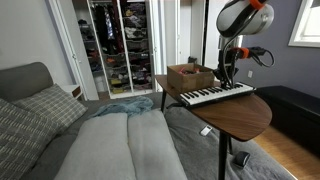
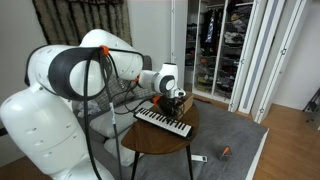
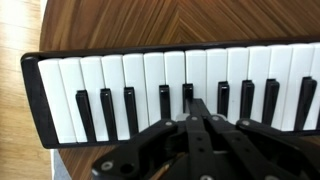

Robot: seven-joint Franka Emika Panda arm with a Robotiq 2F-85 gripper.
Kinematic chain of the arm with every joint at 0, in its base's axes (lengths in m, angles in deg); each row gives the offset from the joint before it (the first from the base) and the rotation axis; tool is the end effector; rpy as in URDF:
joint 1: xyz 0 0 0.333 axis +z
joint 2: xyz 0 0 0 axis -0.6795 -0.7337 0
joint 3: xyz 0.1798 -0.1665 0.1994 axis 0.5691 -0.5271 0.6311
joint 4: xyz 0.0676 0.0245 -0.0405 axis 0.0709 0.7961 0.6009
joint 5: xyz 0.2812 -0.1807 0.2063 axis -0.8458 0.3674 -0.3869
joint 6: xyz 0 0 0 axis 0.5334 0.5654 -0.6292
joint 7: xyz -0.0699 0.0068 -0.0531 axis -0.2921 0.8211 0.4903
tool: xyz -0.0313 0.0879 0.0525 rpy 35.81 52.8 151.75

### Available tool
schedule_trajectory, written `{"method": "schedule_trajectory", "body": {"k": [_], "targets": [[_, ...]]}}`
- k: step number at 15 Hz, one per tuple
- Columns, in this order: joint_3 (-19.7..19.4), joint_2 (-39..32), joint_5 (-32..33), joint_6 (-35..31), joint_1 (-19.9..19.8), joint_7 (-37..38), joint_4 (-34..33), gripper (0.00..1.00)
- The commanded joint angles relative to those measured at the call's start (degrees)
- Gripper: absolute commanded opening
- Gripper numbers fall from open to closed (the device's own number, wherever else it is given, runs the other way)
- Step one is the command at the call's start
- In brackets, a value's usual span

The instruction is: Press the rightmost c sharp note on the keyboard

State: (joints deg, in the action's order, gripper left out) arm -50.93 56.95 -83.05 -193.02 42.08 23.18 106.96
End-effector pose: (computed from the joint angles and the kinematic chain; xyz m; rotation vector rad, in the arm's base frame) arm 0.5008 -0.0081 0.4020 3.1323 -0.0391 -0.0004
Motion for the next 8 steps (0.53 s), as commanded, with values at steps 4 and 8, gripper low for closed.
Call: {"method": "schedule_trajectory", "body": {"k": [4, 8], "targets": [[-0.31, -1.02, 0.33, -0.23, -0.05, -1.16, -0.89, 0.00], [-0.23, 1.07, 0.52, -0.30, -0.07, -0.45, -0.45, 0.00]]}}
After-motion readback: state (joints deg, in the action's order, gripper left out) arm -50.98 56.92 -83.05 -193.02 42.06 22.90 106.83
